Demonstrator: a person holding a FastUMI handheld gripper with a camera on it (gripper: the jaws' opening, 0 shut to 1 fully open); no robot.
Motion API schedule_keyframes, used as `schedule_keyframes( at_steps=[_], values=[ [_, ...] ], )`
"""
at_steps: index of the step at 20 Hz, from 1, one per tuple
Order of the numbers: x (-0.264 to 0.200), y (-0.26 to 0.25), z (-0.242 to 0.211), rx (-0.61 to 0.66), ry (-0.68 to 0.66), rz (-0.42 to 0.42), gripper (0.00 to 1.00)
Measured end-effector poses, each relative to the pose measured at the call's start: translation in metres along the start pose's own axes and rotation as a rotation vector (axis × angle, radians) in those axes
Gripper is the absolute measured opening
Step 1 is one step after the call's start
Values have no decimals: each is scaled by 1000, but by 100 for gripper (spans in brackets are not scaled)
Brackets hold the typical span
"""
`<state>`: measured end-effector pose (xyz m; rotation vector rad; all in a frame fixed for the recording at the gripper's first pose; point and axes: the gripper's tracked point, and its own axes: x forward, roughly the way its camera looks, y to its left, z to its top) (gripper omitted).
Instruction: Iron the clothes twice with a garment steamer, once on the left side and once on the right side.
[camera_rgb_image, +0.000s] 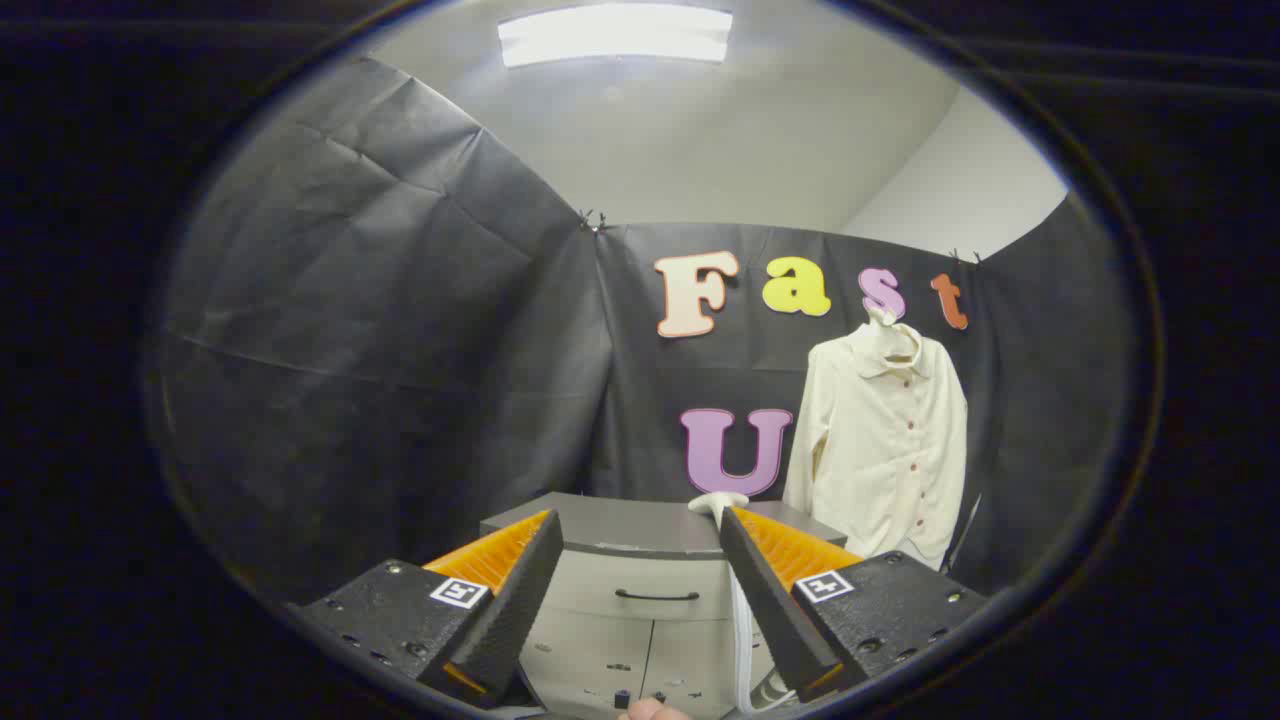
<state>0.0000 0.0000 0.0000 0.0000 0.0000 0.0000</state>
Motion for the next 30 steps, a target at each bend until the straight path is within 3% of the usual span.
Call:
schedule_keyframes(
  at_steps=[30],
  values=[
    [14, -22, -16, 17, 34, -35, 96]
  ],
)
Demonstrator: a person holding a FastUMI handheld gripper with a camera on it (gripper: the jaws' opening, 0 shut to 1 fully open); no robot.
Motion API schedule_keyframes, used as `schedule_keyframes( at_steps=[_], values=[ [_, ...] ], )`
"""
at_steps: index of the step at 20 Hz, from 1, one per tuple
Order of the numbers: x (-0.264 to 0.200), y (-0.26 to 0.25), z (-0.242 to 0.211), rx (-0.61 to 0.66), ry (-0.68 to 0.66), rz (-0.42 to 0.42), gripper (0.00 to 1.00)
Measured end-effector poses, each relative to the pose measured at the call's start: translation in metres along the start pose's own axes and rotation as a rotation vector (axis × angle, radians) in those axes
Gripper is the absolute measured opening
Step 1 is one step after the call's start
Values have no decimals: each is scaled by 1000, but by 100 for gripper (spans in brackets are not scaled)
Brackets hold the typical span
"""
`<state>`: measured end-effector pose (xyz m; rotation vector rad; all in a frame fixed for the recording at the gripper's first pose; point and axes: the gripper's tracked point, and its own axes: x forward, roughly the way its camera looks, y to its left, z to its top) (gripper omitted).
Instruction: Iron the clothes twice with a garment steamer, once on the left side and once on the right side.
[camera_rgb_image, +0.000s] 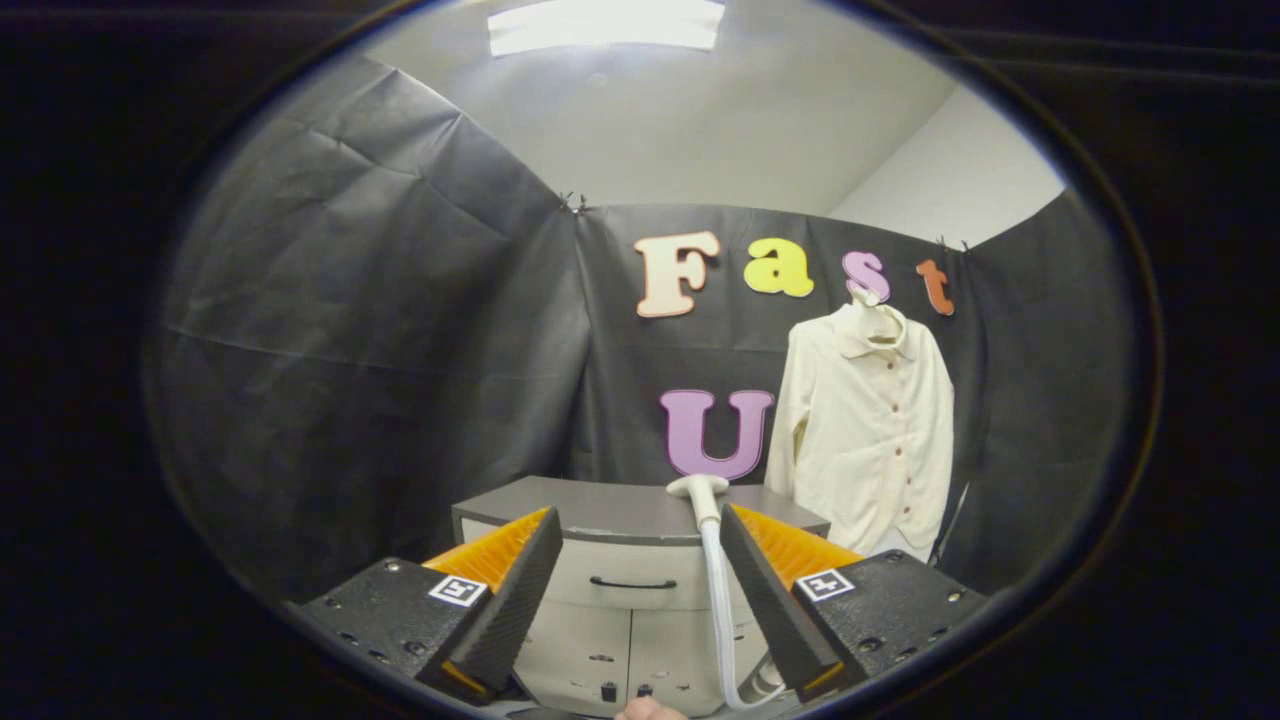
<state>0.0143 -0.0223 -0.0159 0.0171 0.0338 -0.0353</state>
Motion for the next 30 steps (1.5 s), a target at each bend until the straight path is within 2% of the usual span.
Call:
schedule_keyframes(
  at_steps=[17, 30],
  values=[
    [51, -26, -15, 6, 24, -35, 96],
    [108, -44, -33, 25, 70, -43, 97]
  ],
)
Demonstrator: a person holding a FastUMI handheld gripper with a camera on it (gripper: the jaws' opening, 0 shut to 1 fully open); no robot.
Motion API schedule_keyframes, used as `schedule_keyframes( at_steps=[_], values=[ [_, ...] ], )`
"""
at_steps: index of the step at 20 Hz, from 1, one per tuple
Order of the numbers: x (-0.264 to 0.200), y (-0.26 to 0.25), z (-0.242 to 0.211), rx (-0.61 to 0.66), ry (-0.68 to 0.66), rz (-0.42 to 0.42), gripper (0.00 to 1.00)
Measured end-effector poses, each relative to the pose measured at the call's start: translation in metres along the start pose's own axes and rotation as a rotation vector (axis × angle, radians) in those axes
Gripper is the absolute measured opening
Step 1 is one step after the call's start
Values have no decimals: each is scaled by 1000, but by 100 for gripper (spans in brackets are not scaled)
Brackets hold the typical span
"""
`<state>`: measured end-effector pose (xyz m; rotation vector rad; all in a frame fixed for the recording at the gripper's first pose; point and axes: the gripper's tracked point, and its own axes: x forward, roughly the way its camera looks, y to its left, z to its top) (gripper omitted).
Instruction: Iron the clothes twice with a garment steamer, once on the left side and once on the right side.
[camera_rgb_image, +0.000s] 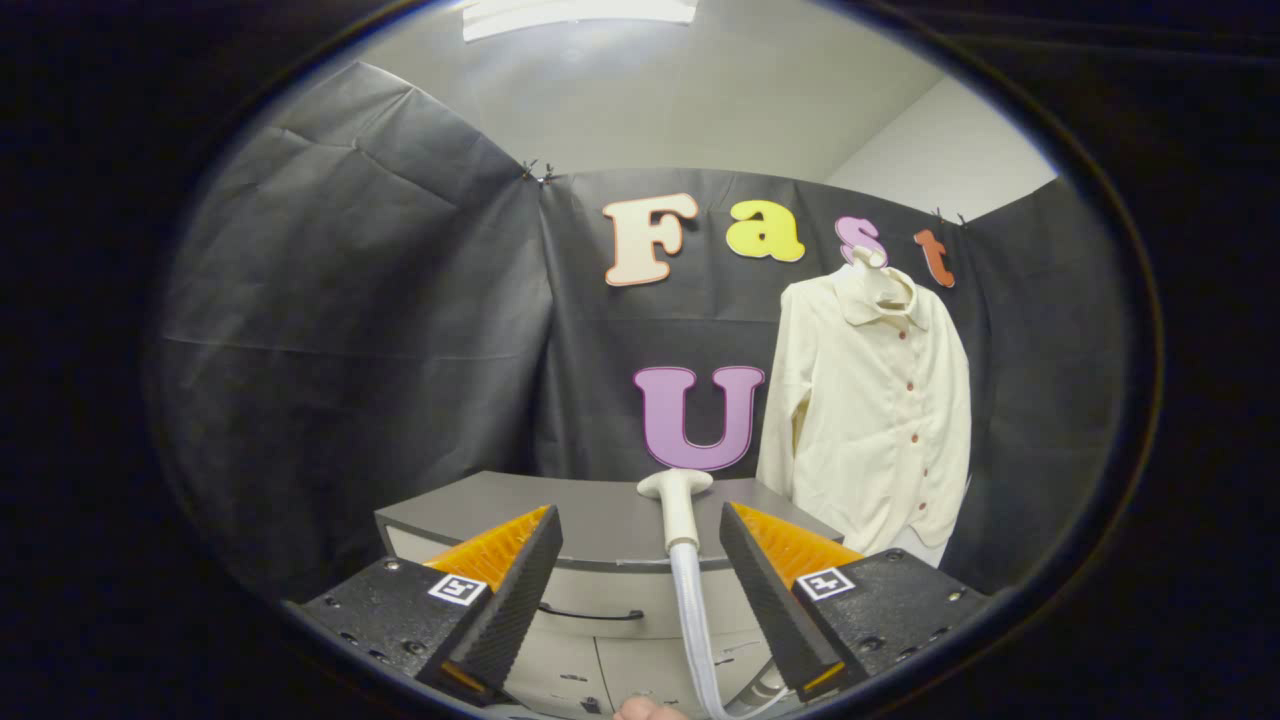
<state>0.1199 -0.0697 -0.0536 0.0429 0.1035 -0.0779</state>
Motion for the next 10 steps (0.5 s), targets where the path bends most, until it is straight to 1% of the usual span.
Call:
schedule_keyframes(
  at_steps=[5, 10],
  values=[
    [15, -6, 3, 12, -8, 1, 96],
    [35, -10, 0, -5, -6, -3, 97]
  ],
)
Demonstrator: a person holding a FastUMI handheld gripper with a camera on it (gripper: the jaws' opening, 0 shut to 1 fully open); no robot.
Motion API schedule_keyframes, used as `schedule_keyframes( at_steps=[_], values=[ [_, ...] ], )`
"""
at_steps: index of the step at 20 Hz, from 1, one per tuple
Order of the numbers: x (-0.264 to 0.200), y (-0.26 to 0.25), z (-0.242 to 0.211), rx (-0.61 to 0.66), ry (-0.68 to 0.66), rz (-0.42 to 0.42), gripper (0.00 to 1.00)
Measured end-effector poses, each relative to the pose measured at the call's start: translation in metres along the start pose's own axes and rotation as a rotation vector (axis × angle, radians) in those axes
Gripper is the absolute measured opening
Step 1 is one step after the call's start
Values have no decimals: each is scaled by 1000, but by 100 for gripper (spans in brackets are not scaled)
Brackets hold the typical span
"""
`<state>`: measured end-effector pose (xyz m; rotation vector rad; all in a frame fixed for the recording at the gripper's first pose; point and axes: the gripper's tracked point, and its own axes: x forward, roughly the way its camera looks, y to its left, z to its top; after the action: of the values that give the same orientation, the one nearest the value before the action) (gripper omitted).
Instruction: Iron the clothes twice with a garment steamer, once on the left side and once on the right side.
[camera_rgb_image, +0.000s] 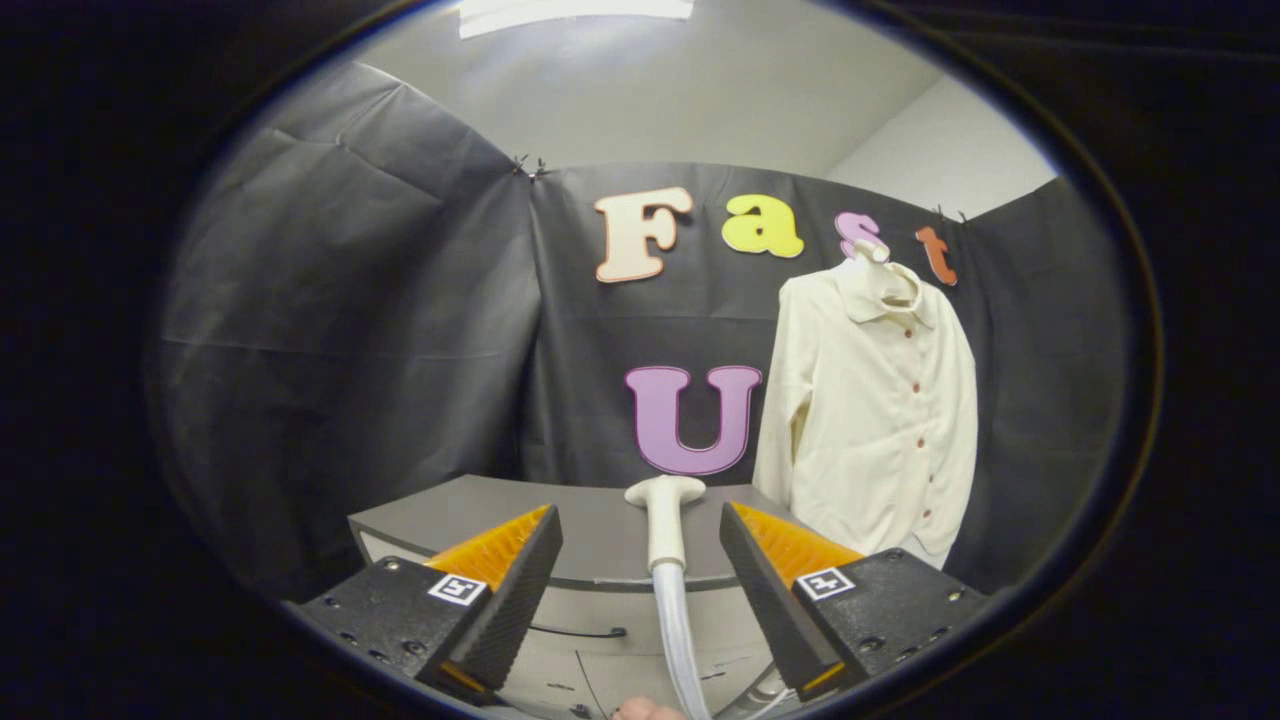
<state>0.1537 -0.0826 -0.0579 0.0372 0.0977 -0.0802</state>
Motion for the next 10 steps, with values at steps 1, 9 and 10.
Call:
schedule_keyframes(
  at_steps=[1, 9, 10],
  values=[
    [6, 0, -2, -2, 7, 3, 97],
    [59, -2, -34, -16, 115, 0, 97],
    [65, -2, -39, -25, 131, -1, 96]
  ],
)
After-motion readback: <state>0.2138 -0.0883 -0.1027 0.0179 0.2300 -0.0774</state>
